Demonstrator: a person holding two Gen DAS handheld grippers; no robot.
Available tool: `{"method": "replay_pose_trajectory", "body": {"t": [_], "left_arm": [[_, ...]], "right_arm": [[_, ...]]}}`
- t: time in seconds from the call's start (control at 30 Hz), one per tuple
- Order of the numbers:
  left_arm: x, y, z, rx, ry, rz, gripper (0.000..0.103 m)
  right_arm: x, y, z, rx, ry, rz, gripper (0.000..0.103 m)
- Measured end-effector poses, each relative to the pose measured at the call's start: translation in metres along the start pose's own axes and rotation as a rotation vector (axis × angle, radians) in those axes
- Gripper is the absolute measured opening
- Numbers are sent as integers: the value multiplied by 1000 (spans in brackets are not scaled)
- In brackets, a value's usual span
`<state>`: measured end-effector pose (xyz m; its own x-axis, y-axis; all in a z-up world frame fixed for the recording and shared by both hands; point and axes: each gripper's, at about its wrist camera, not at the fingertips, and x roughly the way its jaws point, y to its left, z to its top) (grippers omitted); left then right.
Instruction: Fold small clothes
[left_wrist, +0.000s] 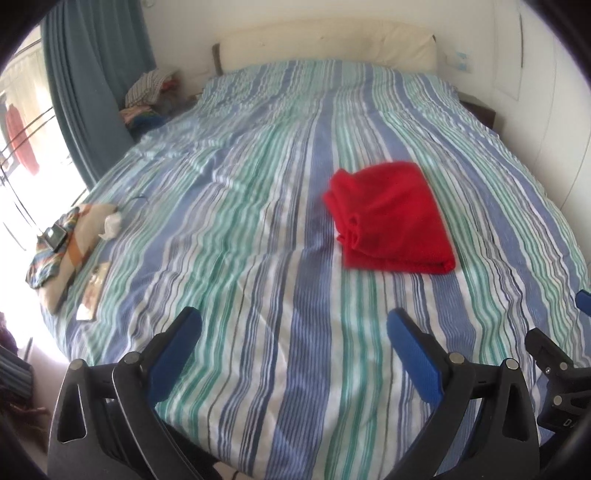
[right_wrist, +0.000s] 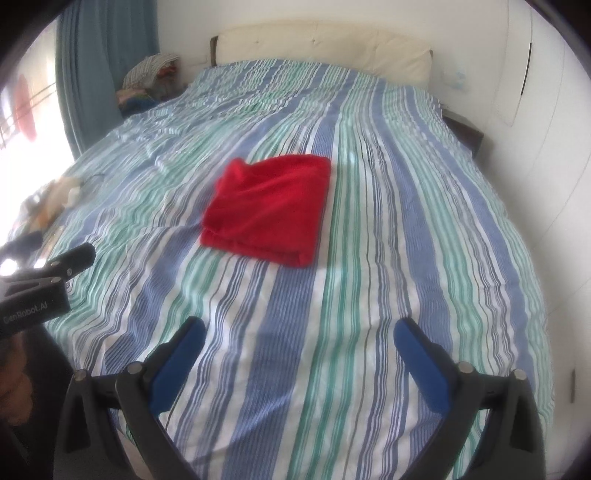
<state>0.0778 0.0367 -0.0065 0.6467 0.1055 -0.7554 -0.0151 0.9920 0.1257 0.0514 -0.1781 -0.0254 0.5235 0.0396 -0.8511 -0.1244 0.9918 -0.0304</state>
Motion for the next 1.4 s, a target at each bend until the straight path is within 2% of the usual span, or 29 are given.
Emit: {"method": "replay_pose_trajectory", "body": {"t": [0.23, 0.33, 0.53, 0.83, 1.4], "left_arm": [[-5, 3, -2, 1, -3, 22, 101], [-10, 4, -4, 12, -14, -15, 101], [-17, 8, 0, 3, 21, -74, 103], [-27, 10, 6, 14, 29, 6, 103], [-44, 12, 8, -9, -41, -32, 103]], "right_arm": [[-9, -2, -3, 17, 0, -17, 101], [-13, 1, -4, 11, 7, -34, 101], [-27, 6, 6, 34, 1, -44, 101], [-44, 15, 13, -22, -34, -139, 101], [-66, 8, 16, -24, -72, -172, 101]]}}
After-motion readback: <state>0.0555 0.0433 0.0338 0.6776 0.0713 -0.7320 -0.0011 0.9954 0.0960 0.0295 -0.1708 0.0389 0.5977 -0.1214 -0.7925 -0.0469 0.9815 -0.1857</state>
